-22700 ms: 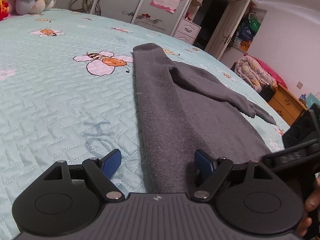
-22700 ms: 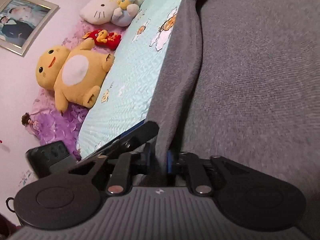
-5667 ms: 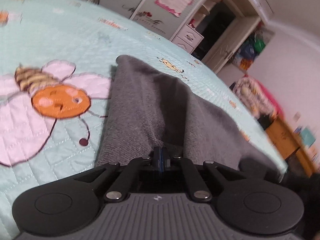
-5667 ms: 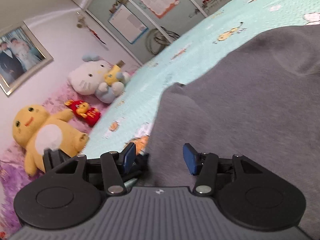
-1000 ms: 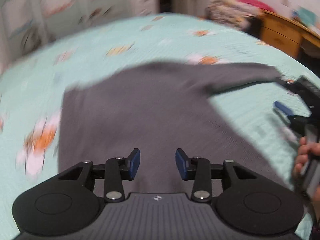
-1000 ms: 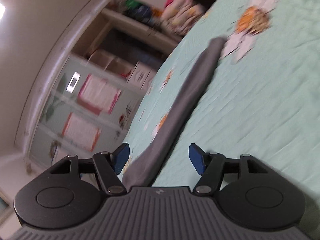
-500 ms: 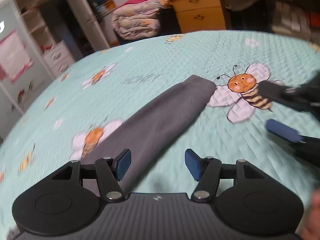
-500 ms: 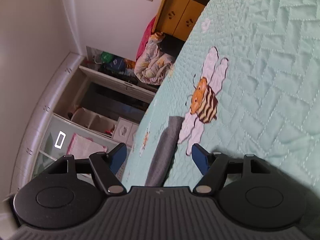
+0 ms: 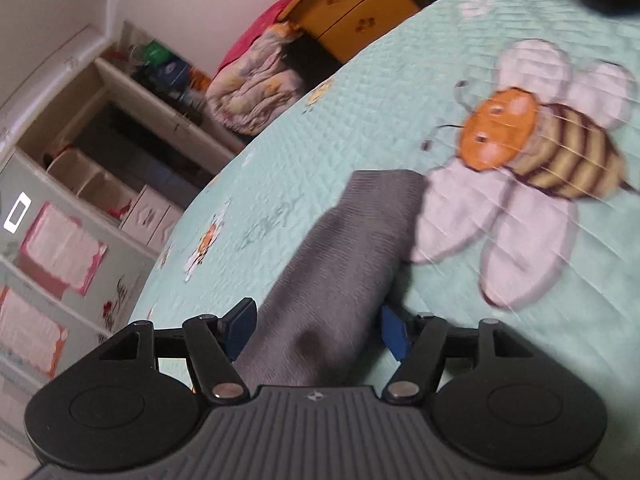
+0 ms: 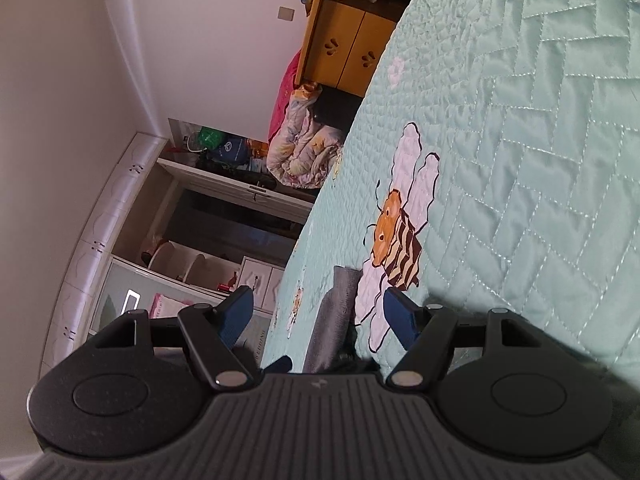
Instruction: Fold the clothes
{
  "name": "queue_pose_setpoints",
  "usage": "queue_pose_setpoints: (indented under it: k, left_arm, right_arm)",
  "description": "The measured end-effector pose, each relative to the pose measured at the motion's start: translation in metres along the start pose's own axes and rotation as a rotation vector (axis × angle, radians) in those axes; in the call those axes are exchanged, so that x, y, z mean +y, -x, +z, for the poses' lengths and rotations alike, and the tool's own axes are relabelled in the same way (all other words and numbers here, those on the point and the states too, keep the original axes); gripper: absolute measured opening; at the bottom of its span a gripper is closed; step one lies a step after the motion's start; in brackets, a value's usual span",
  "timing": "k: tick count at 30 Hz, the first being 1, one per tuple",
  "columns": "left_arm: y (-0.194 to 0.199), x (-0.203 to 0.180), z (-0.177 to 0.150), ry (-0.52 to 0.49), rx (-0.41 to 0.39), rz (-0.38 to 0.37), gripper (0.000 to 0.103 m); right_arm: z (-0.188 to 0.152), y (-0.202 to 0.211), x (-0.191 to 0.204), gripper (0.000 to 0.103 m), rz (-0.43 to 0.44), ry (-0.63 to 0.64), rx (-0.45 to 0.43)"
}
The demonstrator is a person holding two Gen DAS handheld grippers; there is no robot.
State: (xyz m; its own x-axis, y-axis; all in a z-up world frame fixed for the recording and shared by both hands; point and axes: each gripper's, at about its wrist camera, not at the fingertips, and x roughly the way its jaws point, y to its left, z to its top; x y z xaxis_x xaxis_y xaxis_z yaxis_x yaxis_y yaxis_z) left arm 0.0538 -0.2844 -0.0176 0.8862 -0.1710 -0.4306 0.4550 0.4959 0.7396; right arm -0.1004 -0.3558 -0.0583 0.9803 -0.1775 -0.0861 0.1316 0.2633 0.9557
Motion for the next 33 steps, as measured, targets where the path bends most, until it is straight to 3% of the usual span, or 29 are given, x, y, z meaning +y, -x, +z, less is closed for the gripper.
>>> queue_pose_setpoints:
  k: [5, 6, 7, 8, 10, 14, 18, 22, 24, 28, 29, 31, 32, 33]
  left_arm:
    - [-0.014, 0.008, 0.007, 0.013, 0.012, -0.022, 0.064]
    - [-0.015, 0.016, 0.007, 0.059, 0.033, -0.061, 0.048]
    - [-0.017, 0.025, 0.007, 0.115, 0.057, -0.106, 0.016]
    - [-0.018, 0.033, 0.007, 0.171, 0.081, -0.15, 0.01]
    - [-0.016, 0.059, 0.003, 0.294, 0.108, -0.219, 0.009]
    - [0.004, 0.142, -0.016, 0.582, 0.083, -0.276, 0.009]
    - [0.024, 0.222, -0.037, 0.842, 0.06, -0.318, 0.008]
    - [0.043, 0.278, -0.059, 0.97, 0.066, -0.319, 0.008]
    - [0.054, 0.293, -0.068, 1.006, 0.06, -0.329, 0.008]
    - [0.073, 0.304, -0.075, 1.017, 0.037, -0.359, 0.007]
    - [0.076, 0.305, -0.075, 1.011, 0.031, -0.368, 0.007]
    - [0.081, 0.307, -0.077, 1.0, 0.013, -0.377, 0.007]
    - [0.086, 0.307, -0.078, 0.995, -0.005, -0.382, 0.007]
    - [0.09, 0.309, -0.081, 0.993, -0.019, -0.391, 0.007]
  right_arm:
    - [0.002, 0.006, -0.002, 0.071, 0.011, -0.009, -0.019]
    - [0.001, 0.008, -0.002, 0.071, 0.011, -0.005, -0.022]
    - [0.0, 0.01, -0.001, 0.071, 0.01, -0.002, -0.025]
    - [0.001, 0.01, -0.001, 0.072, 0.009, 0.001, -0.027]
    - [-0.001, 0.013, 0.0, 0.072, 0.005, 0.011, -0.028]
    - [-0.004, 0.008, 0.016, 0.073, -0.023, 0.097, 0.007]
    - [-0.028, -0.005, 0.043, 0.073, 0.01, 0.254, 0.16]
    - [-0.079, -0.025, 0.078, 0.073, 0.086, 0.462, 0.459]
    - [-0.105, -0.03, 0.085, 0.073, 0.122, 0.505, 0.585]
    - [-0.13, -0.025, 0.103, 0.073, 0.186, 0.621, 0.671]
    - [-0.135, -0.022, 0.109, 0.07, 0.209, 0.656, 0.687]
    - [-0.15, -0.013, 0.131, 0.054, 0.289, 0.822, 0.715]
    - [-0.161, -0.008, 0.142, 0.038, 0.319, 0.942, 0.709]
    - [-0.179, -0.004, 0.152, 0.029, 0.351, 1.069, 0.709]
